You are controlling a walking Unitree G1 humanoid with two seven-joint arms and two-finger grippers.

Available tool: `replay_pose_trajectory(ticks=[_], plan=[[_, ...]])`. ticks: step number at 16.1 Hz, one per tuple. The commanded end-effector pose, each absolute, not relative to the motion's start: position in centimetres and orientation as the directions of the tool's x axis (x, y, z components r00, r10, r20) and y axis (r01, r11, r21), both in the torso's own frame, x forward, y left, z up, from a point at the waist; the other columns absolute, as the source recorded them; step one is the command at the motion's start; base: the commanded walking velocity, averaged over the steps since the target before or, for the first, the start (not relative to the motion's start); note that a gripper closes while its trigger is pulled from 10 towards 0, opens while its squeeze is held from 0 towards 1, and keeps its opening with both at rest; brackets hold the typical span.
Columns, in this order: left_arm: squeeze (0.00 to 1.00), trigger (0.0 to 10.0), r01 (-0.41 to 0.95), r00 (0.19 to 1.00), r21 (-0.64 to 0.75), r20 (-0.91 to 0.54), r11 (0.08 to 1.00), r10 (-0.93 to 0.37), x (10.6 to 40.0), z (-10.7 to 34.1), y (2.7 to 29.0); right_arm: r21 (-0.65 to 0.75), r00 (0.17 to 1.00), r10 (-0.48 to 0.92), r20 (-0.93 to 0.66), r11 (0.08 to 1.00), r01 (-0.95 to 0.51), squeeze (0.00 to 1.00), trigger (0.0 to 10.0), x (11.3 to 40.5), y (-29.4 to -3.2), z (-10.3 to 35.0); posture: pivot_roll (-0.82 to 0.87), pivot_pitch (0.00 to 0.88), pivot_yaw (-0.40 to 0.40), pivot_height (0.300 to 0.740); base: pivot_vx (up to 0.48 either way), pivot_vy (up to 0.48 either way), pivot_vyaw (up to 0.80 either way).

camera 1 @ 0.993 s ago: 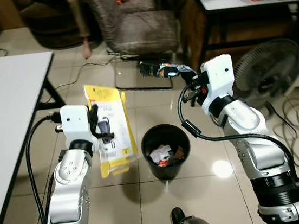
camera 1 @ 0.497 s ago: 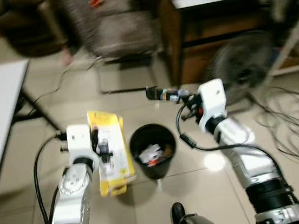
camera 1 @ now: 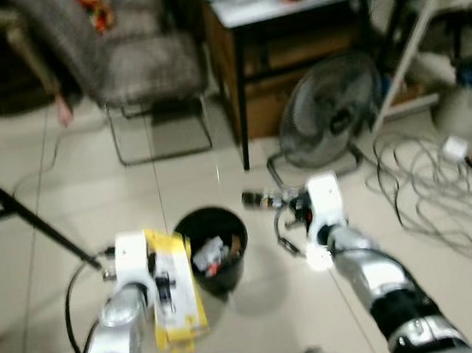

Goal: Picking trash to rubbish bin

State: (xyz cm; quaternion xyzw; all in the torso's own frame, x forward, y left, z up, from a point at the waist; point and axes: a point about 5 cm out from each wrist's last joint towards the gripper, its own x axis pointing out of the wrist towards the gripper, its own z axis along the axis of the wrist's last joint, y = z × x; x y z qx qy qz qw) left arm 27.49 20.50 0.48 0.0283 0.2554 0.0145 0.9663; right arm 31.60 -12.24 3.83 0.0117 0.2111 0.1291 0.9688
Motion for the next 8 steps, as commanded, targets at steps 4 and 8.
replay_pose_trajectory(ticks=[4, 8], plan=[[0.00, 10.0, -0.086, 0.847, 0.091, -0.517, 0.992, 0.121, 26.6, -0.8, 22.2, 0.095, 0.871, 0.289, -0.397, 0.957, -0.275, 0.00, 10.0, 31.8, -11.3, 3.4, -0.10, 0.155, 0.053, 0.740, 0.000, 0.000, 0.00], [0.00, 10.0, -0.116, 0.836, 0.090, -0.529, 0.989, 0.146, 26.5, -1.4, 22.5, 0.076, 0.863, 0.307, -0.400, 0.950, -0.303, 0.00, 10.0, 31.5, -10.8, 2.8, -0.11, 0.156, 0.056, 0.740, 0.000, 0.000, 0.00]])
